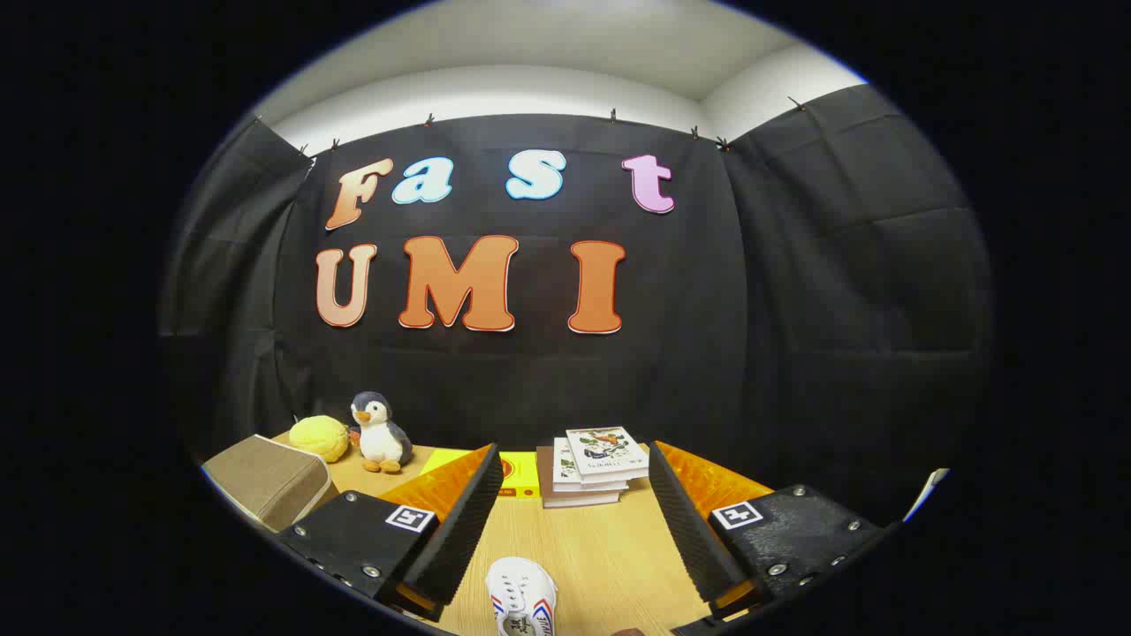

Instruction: Open the storage box then place both shoes into the box .Put the left shoe in first, then the right shoe, with the right side of both shoes facing outward in a uniform manner.

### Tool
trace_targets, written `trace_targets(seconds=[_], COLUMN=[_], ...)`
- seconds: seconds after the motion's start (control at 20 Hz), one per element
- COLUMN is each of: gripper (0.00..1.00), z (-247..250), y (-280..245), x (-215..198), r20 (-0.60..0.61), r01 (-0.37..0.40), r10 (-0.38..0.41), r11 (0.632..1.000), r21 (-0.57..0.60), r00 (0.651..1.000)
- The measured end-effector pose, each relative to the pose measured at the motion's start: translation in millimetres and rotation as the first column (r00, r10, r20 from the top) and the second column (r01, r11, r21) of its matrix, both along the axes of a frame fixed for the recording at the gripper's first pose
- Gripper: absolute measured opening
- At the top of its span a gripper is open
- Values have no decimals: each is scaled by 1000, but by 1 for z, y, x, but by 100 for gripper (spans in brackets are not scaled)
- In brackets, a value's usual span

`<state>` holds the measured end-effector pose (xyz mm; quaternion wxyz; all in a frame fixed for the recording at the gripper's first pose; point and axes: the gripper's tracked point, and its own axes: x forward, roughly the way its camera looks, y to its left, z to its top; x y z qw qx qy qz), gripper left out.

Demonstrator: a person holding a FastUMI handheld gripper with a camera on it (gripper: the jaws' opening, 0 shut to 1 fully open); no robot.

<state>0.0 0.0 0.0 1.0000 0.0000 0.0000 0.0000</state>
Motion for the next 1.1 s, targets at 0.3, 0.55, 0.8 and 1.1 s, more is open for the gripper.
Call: trace_targets(seconds=[0.3,0.55,0.8,1.1], gripper=[98,98,98,98], z=[-4,-11,-18,-40], y=[8,15,21,45], x=[6,8,10,14], r20=[-12,-29,-47,-100], r01=[-29,-58,-78,-124], r10=[29,59,79,135], r11=[1000,998,997,986], r21=[9,13,25,108], r00=[1000,998,996,986])
